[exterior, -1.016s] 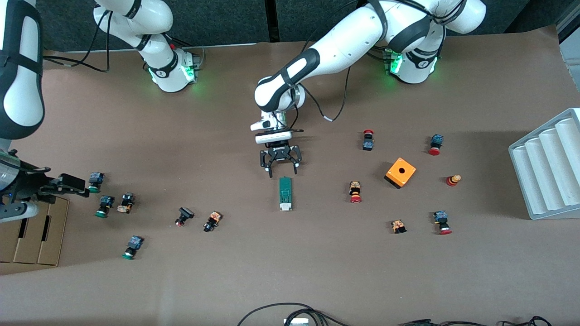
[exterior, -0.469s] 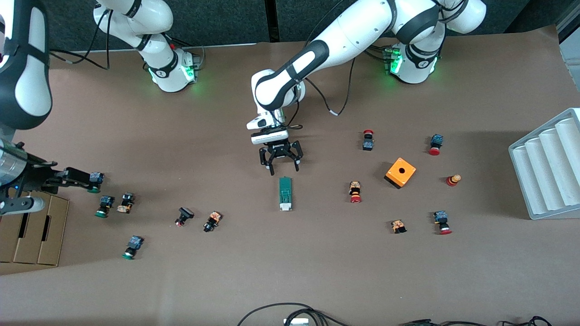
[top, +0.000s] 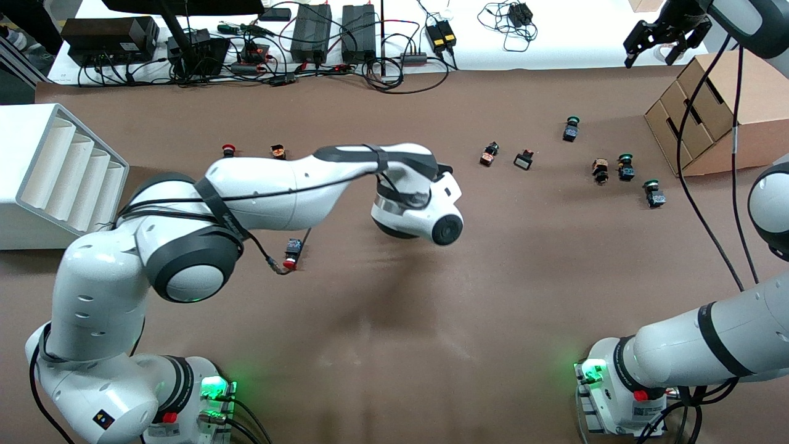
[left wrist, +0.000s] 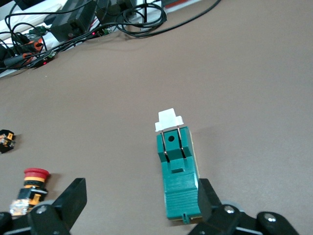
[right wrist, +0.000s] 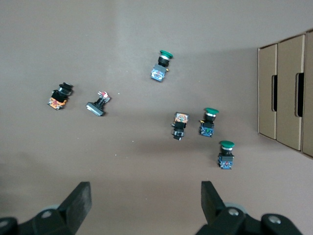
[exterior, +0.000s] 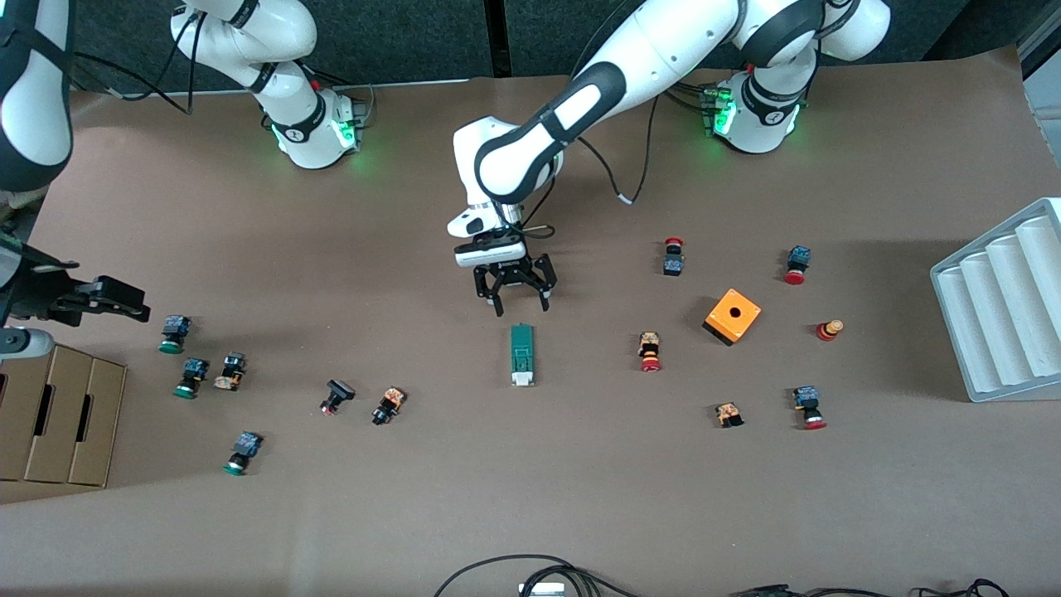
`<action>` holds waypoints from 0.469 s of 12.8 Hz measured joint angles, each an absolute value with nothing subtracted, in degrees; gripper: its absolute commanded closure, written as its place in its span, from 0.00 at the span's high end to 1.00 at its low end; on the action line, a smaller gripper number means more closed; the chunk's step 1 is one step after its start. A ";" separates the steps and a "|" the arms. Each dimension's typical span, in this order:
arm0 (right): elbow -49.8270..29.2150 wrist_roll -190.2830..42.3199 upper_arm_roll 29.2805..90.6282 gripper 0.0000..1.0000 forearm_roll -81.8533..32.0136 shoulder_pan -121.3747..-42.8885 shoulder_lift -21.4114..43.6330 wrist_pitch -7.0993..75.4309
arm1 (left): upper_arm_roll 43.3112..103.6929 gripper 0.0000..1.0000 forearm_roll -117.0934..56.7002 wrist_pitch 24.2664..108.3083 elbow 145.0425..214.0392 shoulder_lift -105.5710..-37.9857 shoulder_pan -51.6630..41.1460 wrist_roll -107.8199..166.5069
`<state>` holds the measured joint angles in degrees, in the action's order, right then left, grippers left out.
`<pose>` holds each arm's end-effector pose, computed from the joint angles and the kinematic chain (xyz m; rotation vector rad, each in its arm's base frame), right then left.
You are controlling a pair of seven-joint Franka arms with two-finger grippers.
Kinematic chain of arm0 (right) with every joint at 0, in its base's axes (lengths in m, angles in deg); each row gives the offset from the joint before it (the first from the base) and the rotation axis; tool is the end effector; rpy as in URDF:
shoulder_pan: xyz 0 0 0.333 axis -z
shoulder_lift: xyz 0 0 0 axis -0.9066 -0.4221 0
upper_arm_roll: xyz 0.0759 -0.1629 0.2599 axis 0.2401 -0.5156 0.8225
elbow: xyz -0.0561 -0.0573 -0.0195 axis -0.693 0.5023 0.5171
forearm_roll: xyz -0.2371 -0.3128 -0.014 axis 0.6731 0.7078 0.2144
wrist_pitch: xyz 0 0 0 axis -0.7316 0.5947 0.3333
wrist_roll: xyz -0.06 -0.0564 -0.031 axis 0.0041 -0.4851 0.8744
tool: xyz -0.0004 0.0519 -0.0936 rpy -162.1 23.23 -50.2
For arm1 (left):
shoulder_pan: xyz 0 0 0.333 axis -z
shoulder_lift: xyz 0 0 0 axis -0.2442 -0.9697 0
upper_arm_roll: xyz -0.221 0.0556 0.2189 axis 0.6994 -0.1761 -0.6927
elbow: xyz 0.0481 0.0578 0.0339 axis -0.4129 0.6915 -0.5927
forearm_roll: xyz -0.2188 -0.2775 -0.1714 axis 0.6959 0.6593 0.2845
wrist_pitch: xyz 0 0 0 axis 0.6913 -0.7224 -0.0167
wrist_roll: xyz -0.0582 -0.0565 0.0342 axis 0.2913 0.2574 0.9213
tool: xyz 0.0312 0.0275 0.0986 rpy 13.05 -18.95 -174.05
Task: Close load switch with both arms
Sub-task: 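Lift the left gripper up off the closed lever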
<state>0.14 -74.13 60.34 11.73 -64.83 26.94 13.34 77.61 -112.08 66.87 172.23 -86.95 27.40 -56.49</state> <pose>0.5977 -0.0512 0.5677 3.1366 -0.0103 -0.0412 0.3826 -0.5775 0.2343 -2.6393 0.2365 -1.0446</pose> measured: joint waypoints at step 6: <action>-0.15 -74.29 60.79 1.00 11.60 -64.61 26.15 13.34 | 77.59 1.00 -94.39 67.53 172.05 -80.72 25.10 -33.55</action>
